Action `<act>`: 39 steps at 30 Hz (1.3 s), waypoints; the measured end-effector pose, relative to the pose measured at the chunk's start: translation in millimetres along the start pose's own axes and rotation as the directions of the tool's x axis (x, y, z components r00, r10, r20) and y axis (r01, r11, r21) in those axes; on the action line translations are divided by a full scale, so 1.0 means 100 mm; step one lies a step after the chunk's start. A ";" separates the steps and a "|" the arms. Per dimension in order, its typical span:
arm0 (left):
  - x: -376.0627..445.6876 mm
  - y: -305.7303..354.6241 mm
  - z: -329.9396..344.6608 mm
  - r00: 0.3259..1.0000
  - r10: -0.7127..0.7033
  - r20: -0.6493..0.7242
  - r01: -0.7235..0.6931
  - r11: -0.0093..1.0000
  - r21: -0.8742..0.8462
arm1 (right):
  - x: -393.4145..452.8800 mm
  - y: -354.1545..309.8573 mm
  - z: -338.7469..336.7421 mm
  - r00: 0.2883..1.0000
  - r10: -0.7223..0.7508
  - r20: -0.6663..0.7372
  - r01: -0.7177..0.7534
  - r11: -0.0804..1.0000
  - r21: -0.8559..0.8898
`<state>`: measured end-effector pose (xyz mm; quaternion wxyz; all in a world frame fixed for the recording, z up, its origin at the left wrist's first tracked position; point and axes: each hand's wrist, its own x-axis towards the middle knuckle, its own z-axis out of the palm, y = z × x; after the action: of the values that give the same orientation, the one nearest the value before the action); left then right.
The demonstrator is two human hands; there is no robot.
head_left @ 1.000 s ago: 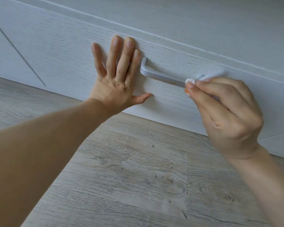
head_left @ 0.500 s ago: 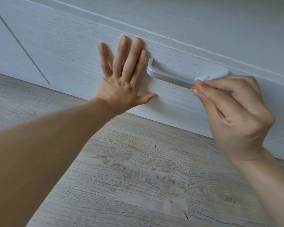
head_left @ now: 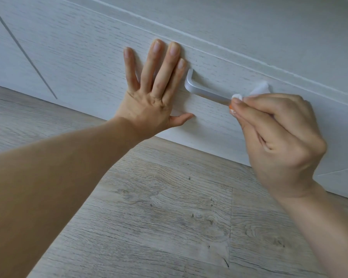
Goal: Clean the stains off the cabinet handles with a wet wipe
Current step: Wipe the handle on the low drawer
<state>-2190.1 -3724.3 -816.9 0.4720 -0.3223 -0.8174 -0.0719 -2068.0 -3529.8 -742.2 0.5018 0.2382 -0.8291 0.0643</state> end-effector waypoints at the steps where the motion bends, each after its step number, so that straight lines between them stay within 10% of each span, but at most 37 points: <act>1: 0.00 0.00 0.00 1.000 0.001 0.002 -0.001 1.000 -0.005 | 0.00 0.00 0.00 1.000 0.002 0.001 -0.002 1.000 -0.002; 20: -0.02 -0.02 -0.08 1.000 0.028 0.012 -0.029 0.998 0.062 | 0.03 -0.09 -0.05 0.987 0.153 0.040 -0.156 0.985 0.069; 39: -0.04 -0.13 0.08 0.990 0.103 -0.094 -0.092 0.989 0.112 | 0.18 -0.21 0.20 1.000 -0.002 0.020 0.001 0.999 0.047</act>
<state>-2202.4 -3733.0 -822.3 0.5319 -0.3320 -0.7787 -0.0208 -2080.9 -3560.5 -739.4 0.4876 0.2513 -0.8322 0.0808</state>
